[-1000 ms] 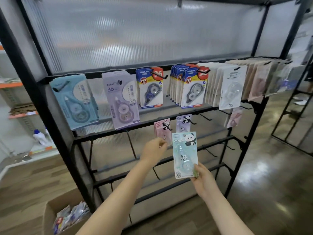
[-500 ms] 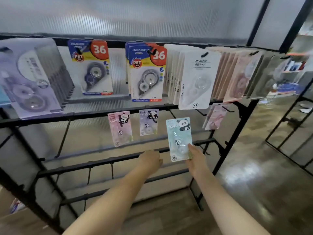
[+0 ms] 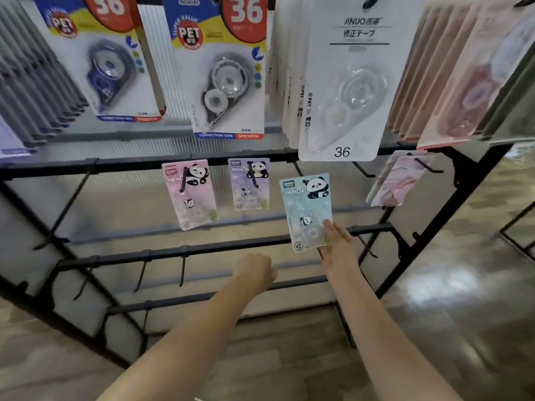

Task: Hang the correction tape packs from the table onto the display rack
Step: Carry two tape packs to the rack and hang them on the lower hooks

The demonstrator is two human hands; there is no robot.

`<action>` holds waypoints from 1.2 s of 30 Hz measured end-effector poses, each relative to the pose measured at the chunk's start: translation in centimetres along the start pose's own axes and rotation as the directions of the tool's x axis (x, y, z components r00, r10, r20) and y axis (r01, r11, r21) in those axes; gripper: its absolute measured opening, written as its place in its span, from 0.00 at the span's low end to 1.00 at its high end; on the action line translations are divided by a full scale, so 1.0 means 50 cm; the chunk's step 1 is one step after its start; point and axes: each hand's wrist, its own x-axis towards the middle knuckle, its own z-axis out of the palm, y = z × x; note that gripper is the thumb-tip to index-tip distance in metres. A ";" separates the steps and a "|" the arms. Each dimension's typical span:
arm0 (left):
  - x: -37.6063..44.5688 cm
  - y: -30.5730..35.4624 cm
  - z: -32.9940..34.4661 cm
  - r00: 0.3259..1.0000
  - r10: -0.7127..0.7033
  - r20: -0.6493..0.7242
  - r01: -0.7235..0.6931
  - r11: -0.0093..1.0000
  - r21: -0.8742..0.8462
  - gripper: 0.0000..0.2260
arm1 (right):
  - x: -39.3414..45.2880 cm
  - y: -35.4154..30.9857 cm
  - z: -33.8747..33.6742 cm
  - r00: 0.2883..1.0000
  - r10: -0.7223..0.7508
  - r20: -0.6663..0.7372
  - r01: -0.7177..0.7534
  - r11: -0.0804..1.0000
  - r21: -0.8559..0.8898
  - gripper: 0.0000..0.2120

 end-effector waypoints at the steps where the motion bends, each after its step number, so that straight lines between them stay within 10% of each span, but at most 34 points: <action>1: 0.008 -0.002 0.001 1.000 -0.005 0.007 0.005 1.000 0.001 0.16 | 0.004 0.000 -0.002 1.000 -0.015 0.003 0.015 1.000 0.003 0.06; 24: -0.009 -0.092 -0.005 0.979 -0.097 -0.178 0.083 0.993 -0.086 0.16 | 0.137 0.089 0.073 0.987 -0.091 -0.132 0.014 0.870 -0.493 0.09; 30: -0.165 -0.202 0.039 0.971 -0.145 -0.189 0.154 0.987 0.037 0.15 | -0.095 0.290 0.050 0.967 0.041 0.250 0.233 0.245 -0.941 0.13; 36: -0.479 -0.406 0.088 0.933 -0.333 -0.136 0.343 0.937 0.062 0.14 | -0.410 0.445 0.252 0.703 0.414 0.578 0.702 -0.275 -0.657 0.14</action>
